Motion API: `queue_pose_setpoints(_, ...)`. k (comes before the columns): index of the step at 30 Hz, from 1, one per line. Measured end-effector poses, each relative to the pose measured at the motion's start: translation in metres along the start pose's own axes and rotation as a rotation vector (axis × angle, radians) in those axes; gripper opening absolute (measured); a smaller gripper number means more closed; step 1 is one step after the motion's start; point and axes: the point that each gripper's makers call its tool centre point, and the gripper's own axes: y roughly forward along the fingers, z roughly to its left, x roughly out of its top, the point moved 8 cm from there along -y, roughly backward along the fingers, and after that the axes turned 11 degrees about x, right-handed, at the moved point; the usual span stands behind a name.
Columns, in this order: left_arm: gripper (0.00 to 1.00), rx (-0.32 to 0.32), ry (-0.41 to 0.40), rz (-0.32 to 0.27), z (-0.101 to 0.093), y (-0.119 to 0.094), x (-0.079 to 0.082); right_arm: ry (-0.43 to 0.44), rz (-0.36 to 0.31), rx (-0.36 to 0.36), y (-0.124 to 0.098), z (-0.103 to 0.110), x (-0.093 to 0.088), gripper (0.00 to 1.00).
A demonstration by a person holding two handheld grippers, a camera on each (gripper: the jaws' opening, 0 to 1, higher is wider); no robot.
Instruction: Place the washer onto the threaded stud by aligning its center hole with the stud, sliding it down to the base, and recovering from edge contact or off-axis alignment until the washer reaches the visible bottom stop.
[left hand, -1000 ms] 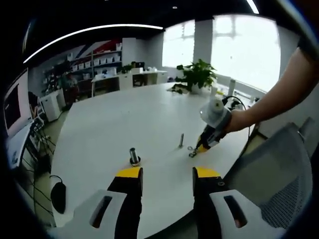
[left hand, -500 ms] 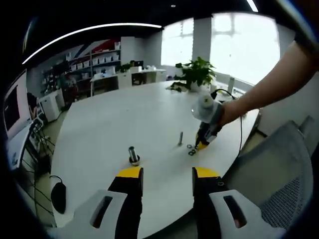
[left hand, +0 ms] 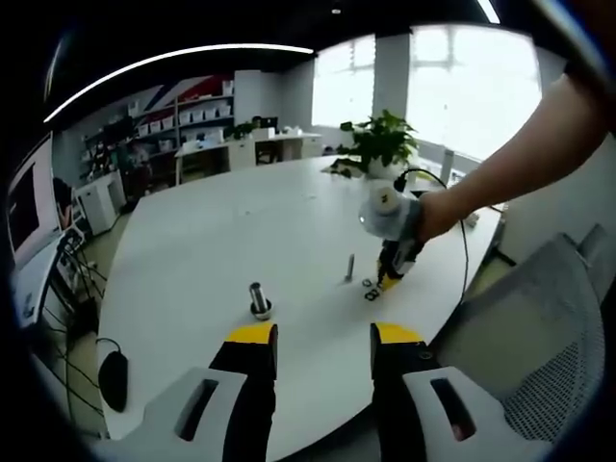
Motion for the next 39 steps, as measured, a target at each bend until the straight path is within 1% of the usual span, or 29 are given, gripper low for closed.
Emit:
queue_pose_setpoints(3, 0.37, -0.001, -0.005, -0.003, 0.0, 0.0, 0.0, 0.04, -0.037, 0.002, 0.0, -0.001, -0.002, 0.13)
queue_pose_setpoints(4, 0.37, -0.001, -0.007, -0.003, 0.0, 0.0, 0.001, 0.078, -0.06, 0.003, 0.0, -0.002, -0.003, 0.13)
queue_pose_setpoints(7, 0.37, -0.004, -0.009, -0.008, 0.0, 0.0, 0.001, 0.102, -0.083, 0.01, -0.001, -0.001, -0.005, 0.13)
queue_pose_setpoints(9, 0.37, -0.005, -0.009, -0.006, 0.0, 0.0, 0.001, 0.147, -0.09, 0.02, -0.002, 0.001, -0.007, 0.13)
queue_pose_setpoints(12, 0.37, -0.005, -0.009, -0.007, 0.0, 0.0, 0.001, 0.143, -0.109, -0.003, -0.007, 0.001, -0.006, 0.13)
queue_pose_setpoints(14, 0.37, -0.005, -0.01, -0.008, 0.0, 0.0, 0.001, 0.147, -0.159, -0.005, -0.016, 0.002, -0.001, 0.13)
queue_pose_setpoints(15, 0.37, -0.005, -0.01, -0.007, 0.0, 0.0, 0.001, 0.145, -0.172, -0.01, -0.019, 0.002, 0.002, 0.13)
queue_pose_setpoints(21, 0.37, -0.013, -0.004, -0.004, -0.001, 0.001, 0.001, 0.111, -0.186, -0.019, -0.034, -0.001, 0.015, 0.13)
queue_pose_setpoints(26, 0.37, -0.015, -0.005, -0.004, -0.001, 0.0, 0.0, 0.091, -0.229, -0.033, -0.047, -0.001, 0.029, 0.13)
queue_pose_setpoints(30, 0.37, -0.015, -0.004, -0.004, -0.001, 0.0, 0.0, 0.048, -0.216, -0.054, -0.055, 0.0, 0.038, 0.13)
queue_pose_setpoints(32, 0.37, -0.014, -0.004, -0.005, -0.001, 0.0, 0.0, 0.049, -0.208, -0.062, -0.057, -0.001, 0.039, 0.13)
queue_pose_setpoints(35, 0.37, -0.015, -0.004, -0.004, -0.001, 0.0, 0.0, 0.056, -0.216, -0.065, -0.059, -0.002, 0.041, 0.13)
queue_pose_setpoints(39, 0.37, -0.014, -0.004, -0.005, -0.001, 0.0, 0.0, 0.026, -0.208, -0.078, -0.061, -0.001, 0.049, 0.13)
